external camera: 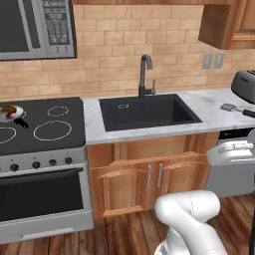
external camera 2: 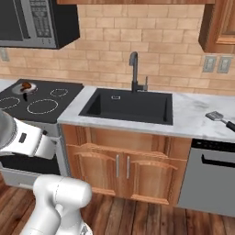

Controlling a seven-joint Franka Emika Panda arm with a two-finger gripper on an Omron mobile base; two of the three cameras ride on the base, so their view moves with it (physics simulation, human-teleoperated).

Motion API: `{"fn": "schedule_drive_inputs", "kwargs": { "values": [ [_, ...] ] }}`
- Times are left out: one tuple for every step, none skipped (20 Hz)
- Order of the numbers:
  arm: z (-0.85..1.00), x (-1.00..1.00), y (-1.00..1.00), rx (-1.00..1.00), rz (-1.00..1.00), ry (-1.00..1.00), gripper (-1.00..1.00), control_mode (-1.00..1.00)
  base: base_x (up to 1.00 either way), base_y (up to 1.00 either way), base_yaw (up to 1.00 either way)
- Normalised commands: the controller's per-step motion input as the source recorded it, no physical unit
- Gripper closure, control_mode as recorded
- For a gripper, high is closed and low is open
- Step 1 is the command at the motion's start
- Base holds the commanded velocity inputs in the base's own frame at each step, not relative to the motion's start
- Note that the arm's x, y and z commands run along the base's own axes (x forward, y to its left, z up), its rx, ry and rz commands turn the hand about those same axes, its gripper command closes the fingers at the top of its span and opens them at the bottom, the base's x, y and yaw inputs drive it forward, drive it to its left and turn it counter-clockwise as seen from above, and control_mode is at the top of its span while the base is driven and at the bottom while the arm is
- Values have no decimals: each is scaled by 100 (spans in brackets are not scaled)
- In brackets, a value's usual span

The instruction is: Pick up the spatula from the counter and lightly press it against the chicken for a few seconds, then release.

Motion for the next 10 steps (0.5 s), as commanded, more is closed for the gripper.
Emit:
{"fn": "schedule_drive_inputs", "kwargs": {
  "values": [
    [0,0,0,0,0,0,-100,100,-9,-75,1],
    [0,0,0,0,0,0,-100,100,-8,-76,1],
    [0,0,0,0,0,0,-100,100,-9,-73,1],
    [0,0,0,0,0,0,-100,100,-9,-73,1],
    [0,0,0,0,0,0,-100,100,-8,-71,1],
    [0,0,0,0,0,0,-100,100,-8,-70,1],
    [0,0,0,0,0,0,-100,100,-5,-68,1],
    [0,0,0,0,0,0,-100,100,-2,-66,1],
    [0,0,0,0,0,0,-100,100,0,-66,1],
    [0,0,0,0,0,0,-100,100,-1,-66,1]
  ]
}}
